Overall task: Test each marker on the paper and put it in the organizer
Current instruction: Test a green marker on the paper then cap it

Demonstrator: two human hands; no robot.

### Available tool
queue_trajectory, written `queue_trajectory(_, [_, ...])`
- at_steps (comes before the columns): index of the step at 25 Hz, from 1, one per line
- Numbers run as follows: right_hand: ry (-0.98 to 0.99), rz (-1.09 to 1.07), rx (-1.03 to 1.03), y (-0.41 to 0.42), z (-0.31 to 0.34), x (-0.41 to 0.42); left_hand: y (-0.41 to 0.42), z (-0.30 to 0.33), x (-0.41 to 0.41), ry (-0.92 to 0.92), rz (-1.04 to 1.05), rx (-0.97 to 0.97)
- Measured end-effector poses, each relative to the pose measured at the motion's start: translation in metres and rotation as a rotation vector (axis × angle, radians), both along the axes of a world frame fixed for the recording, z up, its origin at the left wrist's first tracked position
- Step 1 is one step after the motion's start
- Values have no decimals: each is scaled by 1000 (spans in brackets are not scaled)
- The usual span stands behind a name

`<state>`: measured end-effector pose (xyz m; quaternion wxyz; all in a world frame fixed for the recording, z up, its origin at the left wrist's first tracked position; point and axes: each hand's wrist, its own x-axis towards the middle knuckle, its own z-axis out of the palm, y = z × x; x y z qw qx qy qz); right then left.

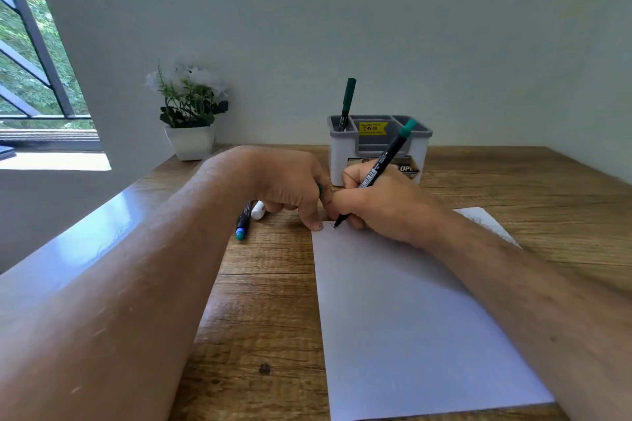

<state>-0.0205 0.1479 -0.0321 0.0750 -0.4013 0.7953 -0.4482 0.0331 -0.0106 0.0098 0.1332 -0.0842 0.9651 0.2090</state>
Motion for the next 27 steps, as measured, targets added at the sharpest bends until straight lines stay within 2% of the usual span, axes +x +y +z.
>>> queue_trajectory(6, [61, -46, 11, 0, -1, 3, 0, 0, 1, 5, 25, 12])
queue_trajectory(11, [22, -34, -2, 1, 1, 2, 1, 2, 2, 2, 19, 16])
queue_trajectory(27, [71, -15, 55, 1, 2, 3, 5, 1, 2, 3, 23, -31])
